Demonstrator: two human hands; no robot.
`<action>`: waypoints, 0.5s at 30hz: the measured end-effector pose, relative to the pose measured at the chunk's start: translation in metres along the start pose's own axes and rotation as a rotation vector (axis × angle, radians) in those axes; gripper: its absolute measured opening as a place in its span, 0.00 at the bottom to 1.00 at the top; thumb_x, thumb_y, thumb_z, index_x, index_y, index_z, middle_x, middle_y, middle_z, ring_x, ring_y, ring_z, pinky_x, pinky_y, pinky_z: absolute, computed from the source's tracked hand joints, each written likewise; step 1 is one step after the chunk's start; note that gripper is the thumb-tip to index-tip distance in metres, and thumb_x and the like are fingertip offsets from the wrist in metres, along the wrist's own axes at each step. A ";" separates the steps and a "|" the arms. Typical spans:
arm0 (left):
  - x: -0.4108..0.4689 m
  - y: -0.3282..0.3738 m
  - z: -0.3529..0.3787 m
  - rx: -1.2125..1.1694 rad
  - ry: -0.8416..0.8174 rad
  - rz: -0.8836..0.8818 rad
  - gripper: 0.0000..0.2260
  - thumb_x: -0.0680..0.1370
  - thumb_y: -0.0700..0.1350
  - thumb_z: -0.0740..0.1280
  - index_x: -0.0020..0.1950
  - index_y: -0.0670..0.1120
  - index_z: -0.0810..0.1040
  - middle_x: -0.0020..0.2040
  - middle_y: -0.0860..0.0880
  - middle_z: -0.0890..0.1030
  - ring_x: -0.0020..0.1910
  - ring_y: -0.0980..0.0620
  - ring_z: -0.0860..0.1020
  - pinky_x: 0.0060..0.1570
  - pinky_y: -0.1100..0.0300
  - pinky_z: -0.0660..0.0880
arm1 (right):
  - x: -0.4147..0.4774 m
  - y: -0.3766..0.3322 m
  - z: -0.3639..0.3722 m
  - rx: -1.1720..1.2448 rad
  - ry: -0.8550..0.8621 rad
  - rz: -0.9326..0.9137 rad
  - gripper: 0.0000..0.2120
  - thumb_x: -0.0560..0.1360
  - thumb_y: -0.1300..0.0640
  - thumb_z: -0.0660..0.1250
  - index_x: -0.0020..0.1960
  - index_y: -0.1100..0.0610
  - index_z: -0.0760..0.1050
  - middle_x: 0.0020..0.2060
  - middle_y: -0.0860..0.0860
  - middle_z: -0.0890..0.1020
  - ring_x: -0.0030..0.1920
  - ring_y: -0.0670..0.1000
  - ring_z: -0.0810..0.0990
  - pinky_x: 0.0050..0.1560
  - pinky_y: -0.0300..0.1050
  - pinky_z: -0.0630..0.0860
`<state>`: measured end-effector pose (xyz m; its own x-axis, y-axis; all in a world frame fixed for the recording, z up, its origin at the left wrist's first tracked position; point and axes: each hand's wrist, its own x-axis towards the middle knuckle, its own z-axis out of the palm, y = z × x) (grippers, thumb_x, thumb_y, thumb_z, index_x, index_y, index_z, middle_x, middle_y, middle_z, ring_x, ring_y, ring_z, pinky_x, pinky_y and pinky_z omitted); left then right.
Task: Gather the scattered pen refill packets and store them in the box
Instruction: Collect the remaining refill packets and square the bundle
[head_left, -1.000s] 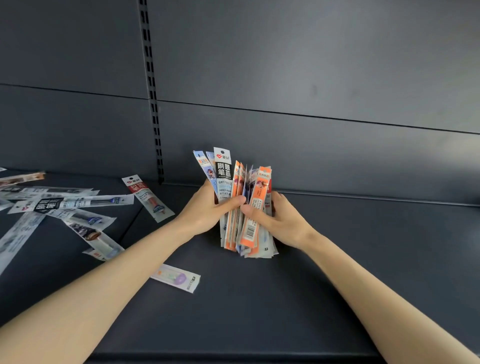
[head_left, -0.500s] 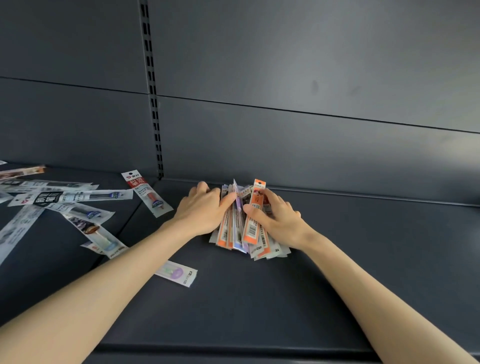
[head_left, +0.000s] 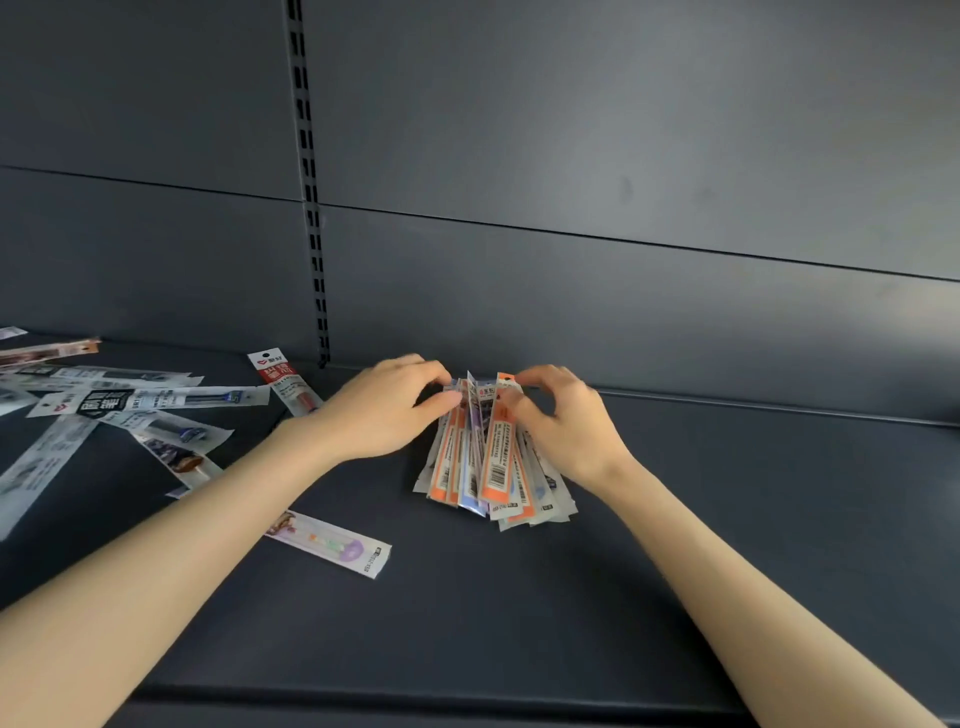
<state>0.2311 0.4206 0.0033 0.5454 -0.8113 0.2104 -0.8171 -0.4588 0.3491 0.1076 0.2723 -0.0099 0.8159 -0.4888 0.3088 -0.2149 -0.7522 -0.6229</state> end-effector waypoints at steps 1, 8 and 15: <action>-0.004 -0.002 -0.008 0.000 0.018 0.003 0.16 0.79 0.55 0.59 0.62 0.49 0.75 0.59 0.50 0.78 0.56 0.52 0.77 0.57 0.51 0.74 | 0.000 -0.005 -0.002 -0.013 0.023 -0.040 0.15 0.78 0.51 0.62 0.61 0.56 0.76 0.59 0.52 0.78 0.60 0.52 0.76 0.61 0.51 0.74; -0.052 -0.044 -0.055 0.043 0.094 -0.009 0.10 0.78 0.53 0.62 0.51 0.51 0.80 0.43 0.56 0.81 0.42 0.57 0.79 0.47 0.53 0.78 | -0.005 -0.062 0.015 -0.031 -0.033 -0.225 0.09 0.77 0.56 0.64 0.52 0.58 0.79 0.48 0.51 0.84 0.50 0.50 0.81 0.54 0.48 0.77; -0.106 -0.120 -0.069 0.060 -0.003 0.033 0.07 0.78 0.52 0.63 0.49 0.51 0.79 0.44 0.57 0.81 0.42 0.62 0.78 0.45 0.62 0.75 | -0.032 -0.118 0.075 -0.030 -0.151 -0.220 0.08 0.75 0.56 0.67 0.51 0.58 0.79 0.46 0.51 0.84 0.48 0.49 0.82 0.54 0.45 0.77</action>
<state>0.2840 0.5865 0.0020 0.5174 -0.8275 0.2179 -0.8444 -0.4524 0.2869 0.1475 0.4095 -0.0005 0.9152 -0.2425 0.3219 -0.0379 -0.8469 -0.5304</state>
